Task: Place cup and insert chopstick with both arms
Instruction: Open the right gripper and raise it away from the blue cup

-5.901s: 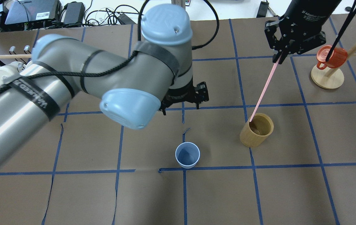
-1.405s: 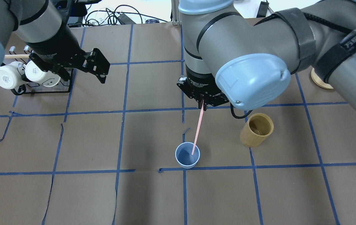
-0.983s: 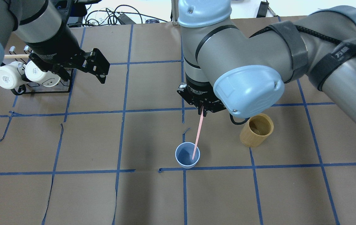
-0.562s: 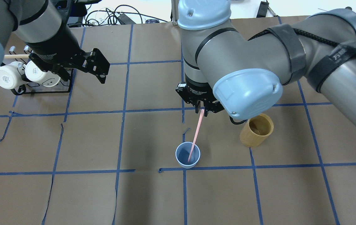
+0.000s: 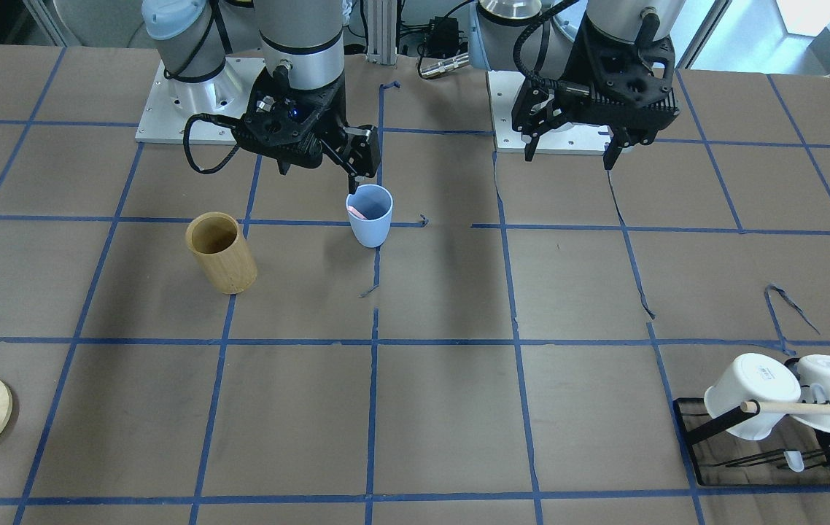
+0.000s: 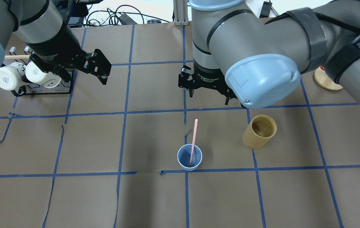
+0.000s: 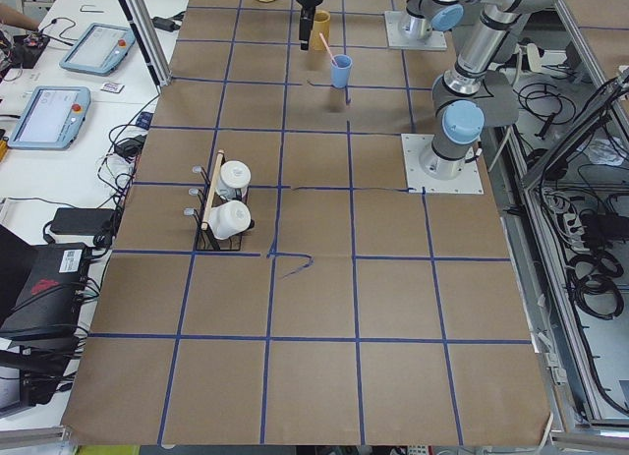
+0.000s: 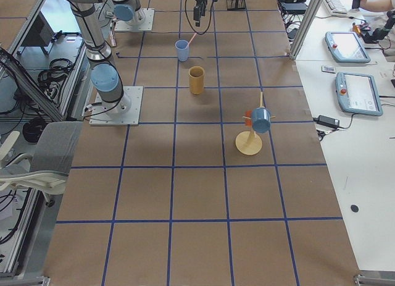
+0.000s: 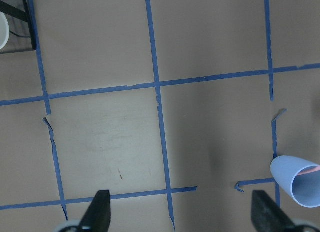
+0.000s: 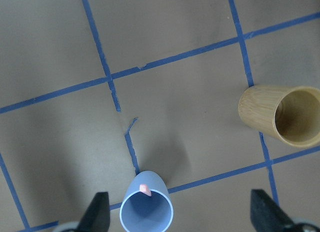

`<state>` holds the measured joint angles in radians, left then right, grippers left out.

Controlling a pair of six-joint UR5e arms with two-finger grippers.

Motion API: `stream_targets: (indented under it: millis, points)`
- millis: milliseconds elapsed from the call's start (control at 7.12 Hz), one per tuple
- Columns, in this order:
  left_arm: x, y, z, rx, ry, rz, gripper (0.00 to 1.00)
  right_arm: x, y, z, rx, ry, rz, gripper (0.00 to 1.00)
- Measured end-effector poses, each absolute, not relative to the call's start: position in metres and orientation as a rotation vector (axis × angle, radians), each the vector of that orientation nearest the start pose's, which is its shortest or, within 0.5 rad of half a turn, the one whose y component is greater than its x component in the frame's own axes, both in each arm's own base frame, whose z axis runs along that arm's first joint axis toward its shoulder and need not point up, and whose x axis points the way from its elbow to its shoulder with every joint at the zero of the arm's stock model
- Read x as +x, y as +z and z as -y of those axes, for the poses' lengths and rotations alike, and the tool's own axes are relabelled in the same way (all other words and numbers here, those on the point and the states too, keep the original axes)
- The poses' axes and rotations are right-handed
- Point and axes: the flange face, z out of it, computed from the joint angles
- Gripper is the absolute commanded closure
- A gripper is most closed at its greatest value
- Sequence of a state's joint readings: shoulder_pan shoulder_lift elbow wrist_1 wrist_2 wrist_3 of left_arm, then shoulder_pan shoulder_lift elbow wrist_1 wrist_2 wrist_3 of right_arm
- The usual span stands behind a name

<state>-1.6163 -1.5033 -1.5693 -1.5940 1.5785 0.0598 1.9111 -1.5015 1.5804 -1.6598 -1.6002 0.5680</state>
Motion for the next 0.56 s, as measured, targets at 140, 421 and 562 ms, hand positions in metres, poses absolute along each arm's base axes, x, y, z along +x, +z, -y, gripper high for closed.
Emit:
stream_targets:
  millis: [140, 421, 562]
  points:
    - [-0.154, 0.519, 0.460, 0.165, -0.071, -3.128, 0.00, 0.277, 0.465, 0.456, 0.215, -0.051, -3.155, 0.00]
    - [-0.153, 0.519, 0.460, 0.163, -0.069, -3.128, 0.00, 0.214, 0.480, 0.474, 0.069, -0.043, -3.168, 0.00]
    - [-0.153, 0.519, 0.459, 0.162, -0.067, -3.127, 0.00, 0.183, 0.486, 0.478, -0.018, -0.025, -3.172, 0.00]
